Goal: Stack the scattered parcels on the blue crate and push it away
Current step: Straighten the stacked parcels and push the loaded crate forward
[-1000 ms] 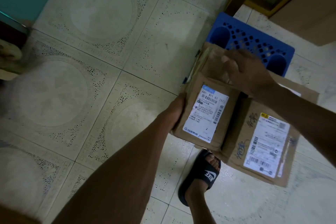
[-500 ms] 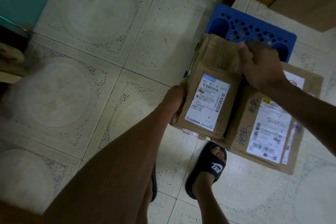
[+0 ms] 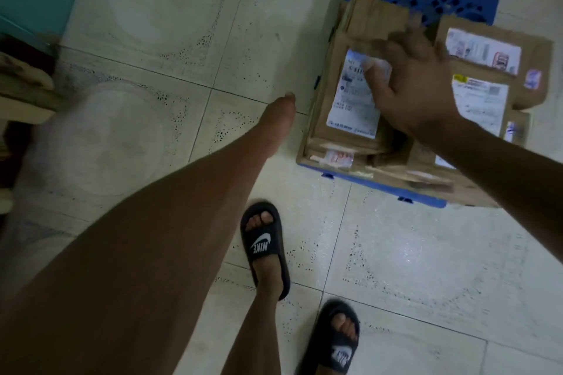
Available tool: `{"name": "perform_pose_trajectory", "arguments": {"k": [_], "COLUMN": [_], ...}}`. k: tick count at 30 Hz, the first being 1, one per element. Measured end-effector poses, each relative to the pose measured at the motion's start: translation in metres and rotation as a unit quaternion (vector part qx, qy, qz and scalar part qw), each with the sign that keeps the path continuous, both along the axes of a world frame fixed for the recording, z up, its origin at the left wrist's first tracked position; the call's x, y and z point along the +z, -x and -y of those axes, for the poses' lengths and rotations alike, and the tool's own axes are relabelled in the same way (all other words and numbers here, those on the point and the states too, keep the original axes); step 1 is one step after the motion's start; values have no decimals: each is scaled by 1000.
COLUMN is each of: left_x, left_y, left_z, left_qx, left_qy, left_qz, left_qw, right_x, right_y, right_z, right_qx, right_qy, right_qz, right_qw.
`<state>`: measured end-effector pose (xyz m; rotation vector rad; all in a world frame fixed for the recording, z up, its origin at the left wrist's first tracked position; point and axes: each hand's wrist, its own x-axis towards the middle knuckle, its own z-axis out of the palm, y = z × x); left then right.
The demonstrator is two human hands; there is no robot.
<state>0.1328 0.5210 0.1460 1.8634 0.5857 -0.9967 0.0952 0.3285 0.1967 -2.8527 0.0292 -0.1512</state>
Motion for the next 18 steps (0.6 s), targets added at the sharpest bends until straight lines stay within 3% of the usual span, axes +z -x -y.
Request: {"name": "perform_pose_trajectory", "arguments": {"k": [3, 10, 16, 18], "left_x": [-1, 21, 7, 2], "left_y": [24, 59, 70, 68], "left_z": [-12, 2, 12, 6], "left_qx": [-19, 35, -63, -68], "left_qy": [17, 102, 115, 123], "left_qz": [54, 98, 247, 253], "left_qw": [998, 989, 960, 957], "right_x": [-2, -9, -20, -19], "right_y": [29, 67, 84, 80], "right_z": [-12, -23, 9, 10], "right_qx": [39, 78, 12, -7], "right_qy": [37, 68, 114, 101], "right_qz": [-32, 7, -5, -10], "right_qw": [998, 995, 993, 995]}}
